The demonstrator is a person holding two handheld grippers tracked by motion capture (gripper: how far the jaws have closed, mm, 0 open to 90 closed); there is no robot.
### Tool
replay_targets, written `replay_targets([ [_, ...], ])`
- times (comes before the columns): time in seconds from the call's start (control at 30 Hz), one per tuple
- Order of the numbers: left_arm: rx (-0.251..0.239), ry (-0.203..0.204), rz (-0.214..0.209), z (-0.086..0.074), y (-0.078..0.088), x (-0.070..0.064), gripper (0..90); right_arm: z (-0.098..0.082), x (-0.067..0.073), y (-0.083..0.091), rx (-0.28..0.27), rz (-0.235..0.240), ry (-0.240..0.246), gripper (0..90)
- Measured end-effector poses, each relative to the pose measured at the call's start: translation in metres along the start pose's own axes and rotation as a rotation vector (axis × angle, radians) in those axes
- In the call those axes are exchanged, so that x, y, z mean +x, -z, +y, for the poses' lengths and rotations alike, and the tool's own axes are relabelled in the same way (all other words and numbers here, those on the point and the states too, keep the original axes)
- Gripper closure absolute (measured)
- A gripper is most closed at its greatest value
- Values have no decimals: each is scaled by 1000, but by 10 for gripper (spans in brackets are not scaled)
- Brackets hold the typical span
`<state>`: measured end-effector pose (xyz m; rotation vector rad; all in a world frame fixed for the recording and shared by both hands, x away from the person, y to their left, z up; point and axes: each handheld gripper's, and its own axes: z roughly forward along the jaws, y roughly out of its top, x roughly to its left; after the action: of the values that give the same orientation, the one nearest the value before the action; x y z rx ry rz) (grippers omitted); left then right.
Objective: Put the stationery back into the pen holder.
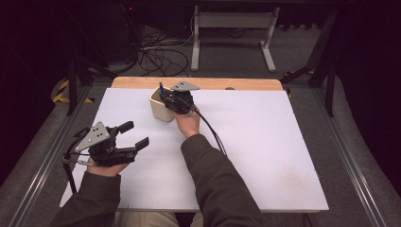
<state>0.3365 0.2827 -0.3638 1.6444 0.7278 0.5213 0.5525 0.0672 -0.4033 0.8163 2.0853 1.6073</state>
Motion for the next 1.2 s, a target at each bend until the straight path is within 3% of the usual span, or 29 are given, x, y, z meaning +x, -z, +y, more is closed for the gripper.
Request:
replay_targets([
  [0.37,-4,1,-4,1,-1,-3,180,4,-3,12,-38,2,-18,647],
  [0.83,0,0,-3,0,-3,-2,180,6,-4,24,-47,24,-15,517],
  [1.2,6,-7,-6,-1,-5,-3,181,6,-2,37,-48,32,-12,466],
])
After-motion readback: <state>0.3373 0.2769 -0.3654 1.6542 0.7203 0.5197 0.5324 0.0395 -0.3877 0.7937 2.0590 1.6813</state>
